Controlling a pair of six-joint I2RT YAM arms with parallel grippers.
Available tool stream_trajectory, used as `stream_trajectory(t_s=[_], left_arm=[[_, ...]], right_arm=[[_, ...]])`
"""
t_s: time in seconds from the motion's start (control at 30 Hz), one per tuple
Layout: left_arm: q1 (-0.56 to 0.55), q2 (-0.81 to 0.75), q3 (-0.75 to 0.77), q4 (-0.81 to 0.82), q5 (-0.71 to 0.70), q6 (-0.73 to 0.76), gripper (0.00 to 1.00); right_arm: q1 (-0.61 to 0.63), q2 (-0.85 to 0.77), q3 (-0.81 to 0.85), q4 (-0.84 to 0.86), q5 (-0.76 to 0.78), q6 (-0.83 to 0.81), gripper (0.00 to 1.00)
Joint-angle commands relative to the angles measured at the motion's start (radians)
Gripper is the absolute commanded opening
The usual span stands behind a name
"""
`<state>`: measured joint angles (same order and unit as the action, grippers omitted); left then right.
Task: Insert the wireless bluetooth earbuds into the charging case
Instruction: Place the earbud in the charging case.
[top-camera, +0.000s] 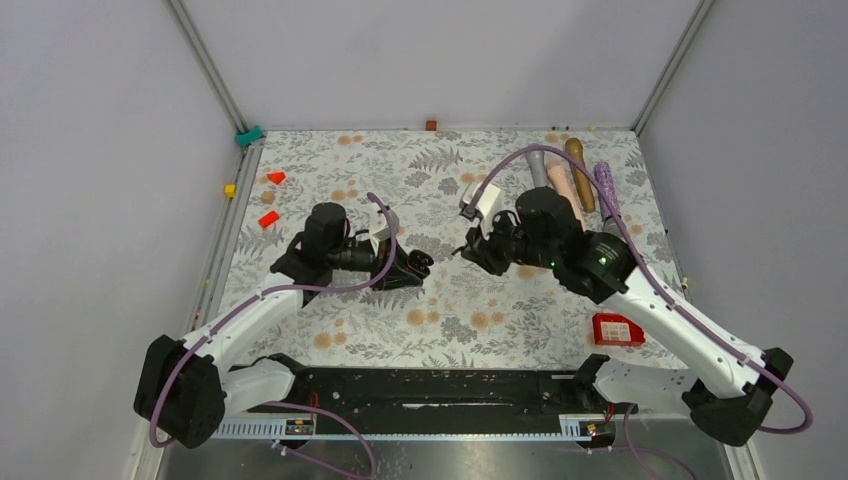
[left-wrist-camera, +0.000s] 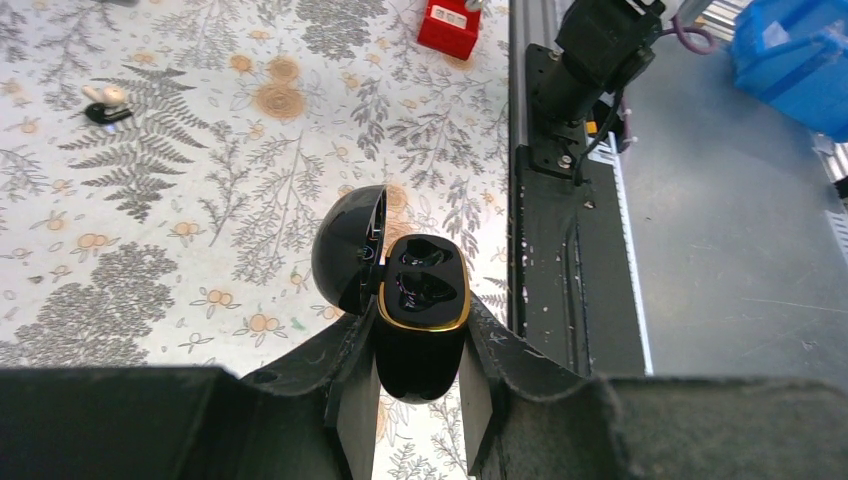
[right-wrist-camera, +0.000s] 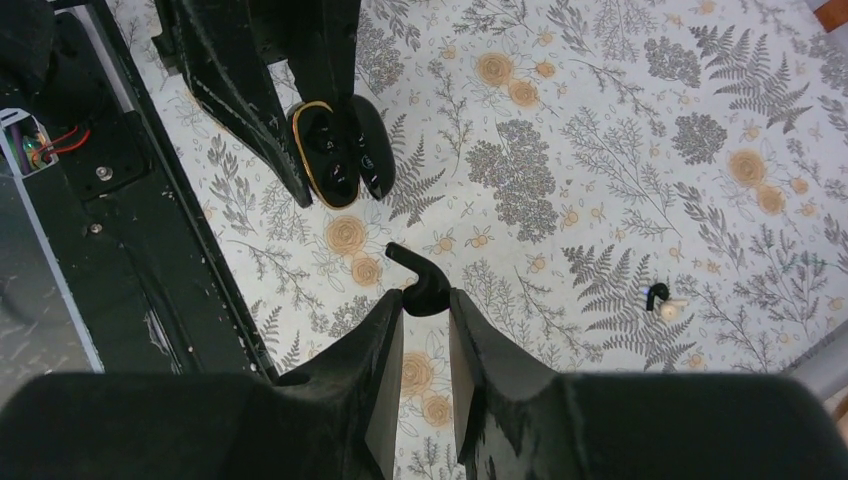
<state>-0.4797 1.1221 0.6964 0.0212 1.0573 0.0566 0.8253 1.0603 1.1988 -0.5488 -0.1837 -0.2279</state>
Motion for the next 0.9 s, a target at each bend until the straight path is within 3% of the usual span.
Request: stream_trajectory(t_s=[0.0, 0.33, 0.87], left_arm=[[0.002, -0.045, 0.021, 0.042, -0.082, 0.054, 0.00], [-0.034, -0.078, 0.029, -0.067, -0.172, 0.230, 0.00], [-0.039, -0.070, 0.047, -0.083, -0.181, 0.206, 0.00]], right_arm=[[0.020, 0.079, 0.088, -0.037, 0.018, 0.072, 0.27], [0.025, 0.225, 0.216, -0.131, -0.003, 0.221, 0.27], [0.104, 0.302, 0.211, -0.131, 0.083, 0.252, 0.27]])
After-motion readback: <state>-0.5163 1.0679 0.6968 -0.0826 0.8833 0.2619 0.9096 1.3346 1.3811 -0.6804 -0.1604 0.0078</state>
